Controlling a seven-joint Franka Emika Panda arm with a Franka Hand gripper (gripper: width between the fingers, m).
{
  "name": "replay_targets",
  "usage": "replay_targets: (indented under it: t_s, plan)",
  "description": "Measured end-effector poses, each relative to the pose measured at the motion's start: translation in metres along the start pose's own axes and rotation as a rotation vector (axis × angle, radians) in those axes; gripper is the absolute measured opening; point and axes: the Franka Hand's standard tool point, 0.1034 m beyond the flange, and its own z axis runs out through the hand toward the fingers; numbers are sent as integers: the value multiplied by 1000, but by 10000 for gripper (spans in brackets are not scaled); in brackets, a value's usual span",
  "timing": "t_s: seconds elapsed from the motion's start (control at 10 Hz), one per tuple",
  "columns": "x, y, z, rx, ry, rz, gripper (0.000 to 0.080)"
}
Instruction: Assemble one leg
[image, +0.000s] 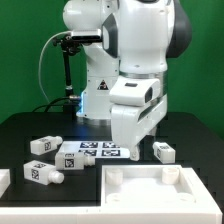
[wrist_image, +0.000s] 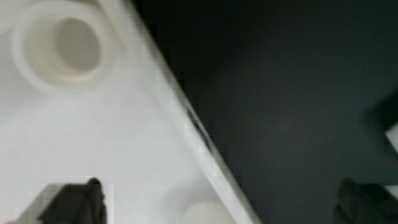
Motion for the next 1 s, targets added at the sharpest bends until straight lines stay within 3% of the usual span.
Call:
replay_targets:
  t_s: [0.1, 0.4, 0.5, 0.6, 0.7, 0.9, 1.0]
  plan:
    - [6, -6, 2, 2, -2, 102, 649]
    - [5, -6, 4, 5, -3, 119, 649]
    - [3, -12, 6, 16, -20, 208, 649]
    - [2, -28, 9, 33, -70, 333, 649]
    - [10, -44, 7, 17, -82, 375, 649]
    - [20, -72, 5, 17, -133, 471, 649]
    - [22, -73, 6, 14, -123, 453, 649]
